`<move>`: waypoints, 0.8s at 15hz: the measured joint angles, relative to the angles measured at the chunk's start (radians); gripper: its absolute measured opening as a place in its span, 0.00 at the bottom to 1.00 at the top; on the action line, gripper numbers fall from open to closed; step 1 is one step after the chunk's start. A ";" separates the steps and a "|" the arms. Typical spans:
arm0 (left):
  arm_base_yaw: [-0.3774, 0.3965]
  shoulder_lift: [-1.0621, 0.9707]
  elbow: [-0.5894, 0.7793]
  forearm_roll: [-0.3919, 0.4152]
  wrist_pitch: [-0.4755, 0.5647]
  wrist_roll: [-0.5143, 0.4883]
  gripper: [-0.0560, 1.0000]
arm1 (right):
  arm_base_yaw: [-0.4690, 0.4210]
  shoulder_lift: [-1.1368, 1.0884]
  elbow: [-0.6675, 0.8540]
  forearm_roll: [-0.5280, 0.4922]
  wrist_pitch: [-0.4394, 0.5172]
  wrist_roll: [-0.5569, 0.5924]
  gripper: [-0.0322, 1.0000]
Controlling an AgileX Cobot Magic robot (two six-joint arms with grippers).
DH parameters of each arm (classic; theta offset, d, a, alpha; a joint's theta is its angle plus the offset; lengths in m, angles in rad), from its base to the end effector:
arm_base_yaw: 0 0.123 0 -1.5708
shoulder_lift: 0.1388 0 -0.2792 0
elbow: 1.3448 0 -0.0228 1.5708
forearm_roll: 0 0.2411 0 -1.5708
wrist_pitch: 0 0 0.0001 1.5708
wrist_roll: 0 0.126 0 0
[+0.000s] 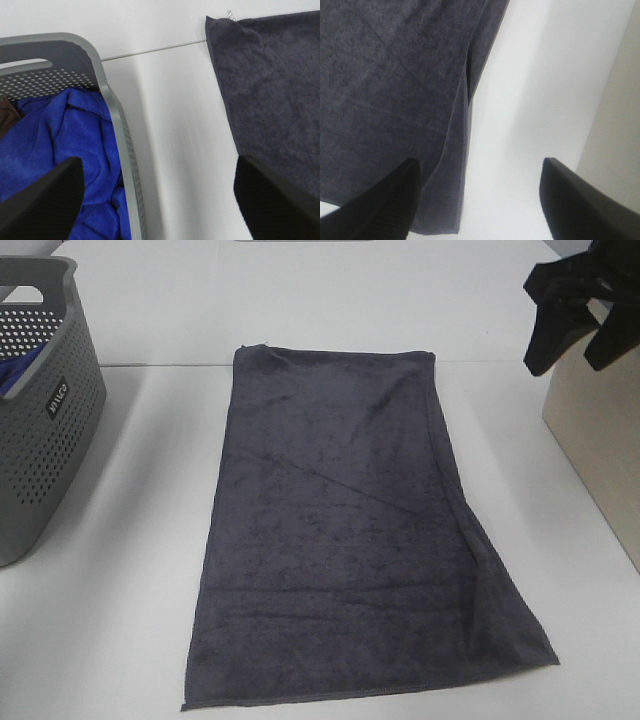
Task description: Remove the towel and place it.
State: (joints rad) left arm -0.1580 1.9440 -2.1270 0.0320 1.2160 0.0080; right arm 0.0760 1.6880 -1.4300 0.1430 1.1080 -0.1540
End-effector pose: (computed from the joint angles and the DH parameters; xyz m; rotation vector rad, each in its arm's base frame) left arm 0.4318 -0.0650 0.3505 0.2104 2.5071 -0.0188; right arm 0.3463 0.0425 0.2550 -0.2622 2.8275 0.1789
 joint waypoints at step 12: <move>0.000 -0.112 0.223 0.023 -0.005 0.000 0.79 | 0.112 -0.261 0.437 -0.177 -0.266 0.125 0.68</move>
State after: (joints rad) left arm -0.1580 1.8320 -1.9040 0.0550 1.2110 0.0080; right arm 0.1880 1.4270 -0.9930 -0.0340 0.8420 -0.0290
